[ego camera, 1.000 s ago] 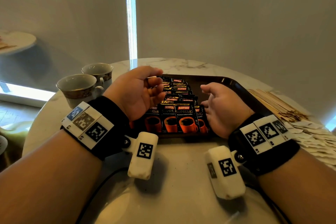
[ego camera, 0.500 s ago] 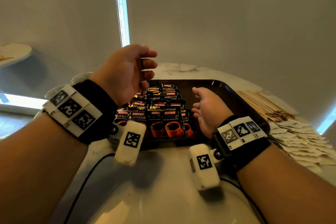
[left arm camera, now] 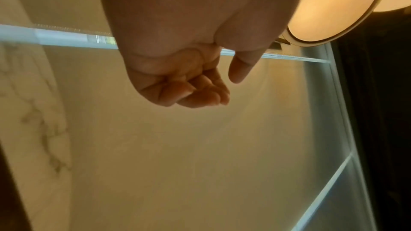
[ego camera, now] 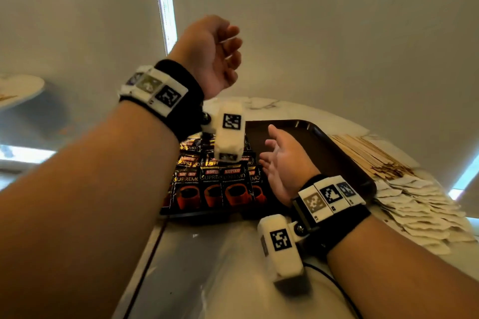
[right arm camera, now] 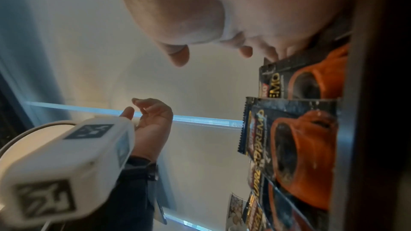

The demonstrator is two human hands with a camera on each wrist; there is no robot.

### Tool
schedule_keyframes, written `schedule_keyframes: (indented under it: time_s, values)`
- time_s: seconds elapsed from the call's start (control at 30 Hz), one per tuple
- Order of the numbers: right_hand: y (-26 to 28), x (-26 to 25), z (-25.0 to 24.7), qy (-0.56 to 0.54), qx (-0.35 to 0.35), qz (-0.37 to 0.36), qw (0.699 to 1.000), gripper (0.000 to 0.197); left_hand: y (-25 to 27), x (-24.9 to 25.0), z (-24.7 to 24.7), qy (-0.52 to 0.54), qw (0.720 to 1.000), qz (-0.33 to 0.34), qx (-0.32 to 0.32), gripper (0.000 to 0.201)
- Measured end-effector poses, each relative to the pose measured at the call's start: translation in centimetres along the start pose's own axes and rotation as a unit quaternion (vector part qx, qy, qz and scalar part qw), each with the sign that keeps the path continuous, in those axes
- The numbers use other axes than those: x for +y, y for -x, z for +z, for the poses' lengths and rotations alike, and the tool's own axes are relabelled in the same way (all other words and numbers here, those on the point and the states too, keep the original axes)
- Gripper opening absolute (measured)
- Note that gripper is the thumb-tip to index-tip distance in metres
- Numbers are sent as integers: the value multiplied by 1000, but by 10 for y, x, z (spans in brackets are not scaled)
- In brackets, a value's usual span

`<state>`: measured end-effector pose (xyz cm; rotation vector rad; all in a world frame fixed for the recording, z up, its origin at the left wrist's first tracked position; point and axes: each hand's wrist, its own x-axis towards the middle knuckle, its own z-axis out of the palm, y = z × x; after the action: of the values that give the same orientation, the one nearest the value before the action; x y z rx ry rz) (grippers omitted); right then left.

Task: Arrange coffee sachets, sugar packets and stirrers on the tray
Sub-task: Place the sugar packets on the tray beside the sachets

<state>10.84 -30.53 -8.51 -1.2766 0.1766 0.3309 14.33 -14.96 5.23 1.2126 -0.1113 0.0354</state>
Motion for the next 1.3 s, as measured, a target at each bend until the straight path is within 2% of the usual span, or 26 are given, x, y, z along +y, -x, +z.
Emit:
schedule_keyframes:
  time_s: [0.07,0.17,0.23,0.33,0.4,0.47,0.5,0.57,0.6,0.7,0.8,0.87,0.93,1.07,1.17,1.3]
  values:
    - [-4,2,1,-12,-28,-12,999,77,4,-19,4,12,1000,-7,-7,18]
    - [-11,5,4,-52,-51,-7,997,80,9,-40,3,28,1000,-2,-9,14]
    - [-10,2,4,-53,-26,-13,998,75,10,-48,1,45,999,1,-21,14]
    - [-6,-10,0,-27,37,-59,997,68,13,-56,5,45,998,-17,-48,18]
    - [6,-20,-1,10,84,-101,991,53,15,-61,11,42,996,-27,-72,20]
    - [18,-29,-3,123,134,-159,970,24,20,-67,16,36,994,-38,-97,20]
    - [24,-34,-5,192,149,-183,953,17,21,-71,16,29,993,-42,-108,21]
    - [39,-49,-18,328,157,-195,911,28,23,-77,18,19,991,-48,-121,20]
    - [48,-58,-27,415,141,-184,880,36,25,-80,18,19,991,-53,-121,20]
    - [78,-85,-55,667,89,-83,735,35,27,-83,17,37,991,-63,-111,19]
    - [97,-94,-83,786,70,29,614,28,30,-84,18,49,990,-74,-112,19]
    - [101,-92,-99,827,63,76,553,33,33,-86,19,48,989,-77,-115,20]
    - [102,-88,-112,851,63,83,514,44,35,-88,20,44,989,-80,-113,20]
    - [103,-81,-124,862,63,121,488,56,43,-94,21,38,988,-87,-125,21]
    - [105,-77,-128,874,39,163,455,67,49,-96,19,44,987,-92,-123,21]
    - [106,-69,-131,912,14,167,374,89,53,-94,17,46,987,-96,-117,21]
